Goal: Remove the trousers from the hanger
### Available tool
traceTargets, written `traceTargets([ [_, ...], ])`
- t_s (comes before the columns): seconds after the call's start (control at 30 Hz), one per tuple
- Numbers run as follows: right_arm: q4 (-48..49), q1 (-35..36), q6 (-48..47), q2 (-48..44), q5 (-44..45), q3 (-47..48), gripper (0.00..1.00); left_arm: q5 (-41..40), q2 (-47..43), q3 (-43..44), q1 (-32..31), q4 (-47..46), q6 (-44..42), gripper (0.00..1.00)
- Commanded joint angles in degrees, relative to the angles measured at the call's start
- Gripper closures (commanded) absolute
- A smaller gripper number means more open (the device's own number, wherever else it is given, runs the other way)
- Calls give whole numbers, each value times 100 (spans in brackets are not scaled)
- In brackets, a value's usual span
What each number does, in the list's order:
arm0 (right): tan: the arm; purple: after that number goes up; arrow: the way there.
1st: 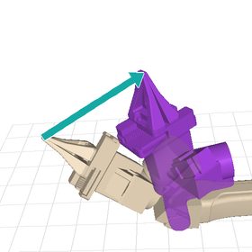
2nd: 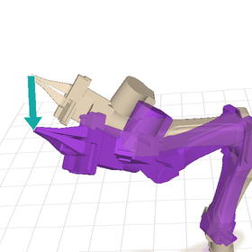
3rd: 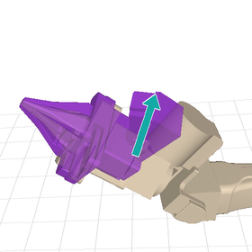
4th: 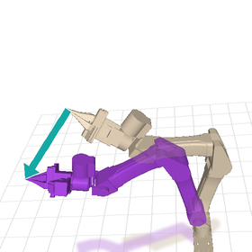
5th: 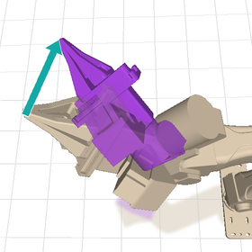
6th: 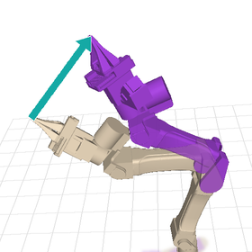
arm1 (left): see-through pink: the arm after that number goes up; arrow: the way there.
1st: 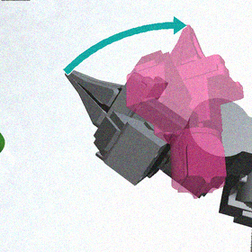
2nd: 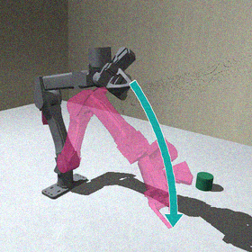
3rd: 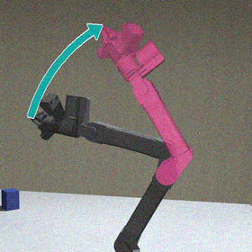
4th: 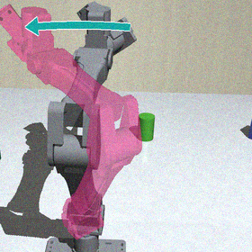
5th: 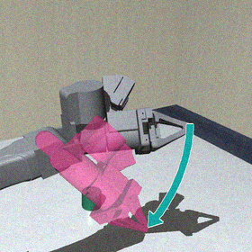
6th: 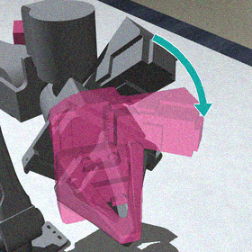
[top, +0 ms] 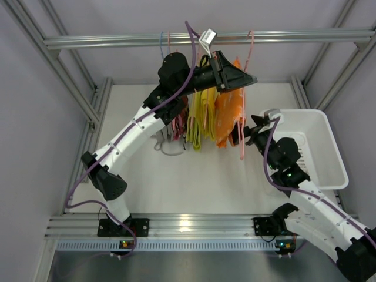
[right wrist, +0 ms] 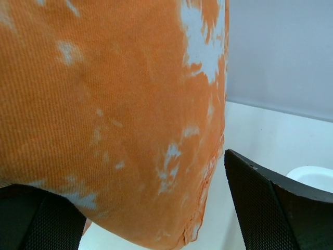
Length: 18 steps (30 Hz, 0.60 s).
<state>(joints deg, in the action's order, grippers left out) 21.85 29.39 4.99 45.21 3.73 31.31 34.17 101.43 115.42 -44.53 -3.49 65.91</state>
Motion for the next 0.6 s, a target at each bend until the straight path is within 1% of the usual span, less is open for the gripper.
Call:
traceTargets([
  [0.0,918,181,-95,23,6,349,0,-86,-176,473,6,-1163,18,100],
  [0.23,822,234,-78,6,-267,428,1,-121,-97,623,15,-1181,18,100],
  [0.57,286,436,-122,-223,-302,455,1,-121,-106,631,85,-1181,-26,100],
])
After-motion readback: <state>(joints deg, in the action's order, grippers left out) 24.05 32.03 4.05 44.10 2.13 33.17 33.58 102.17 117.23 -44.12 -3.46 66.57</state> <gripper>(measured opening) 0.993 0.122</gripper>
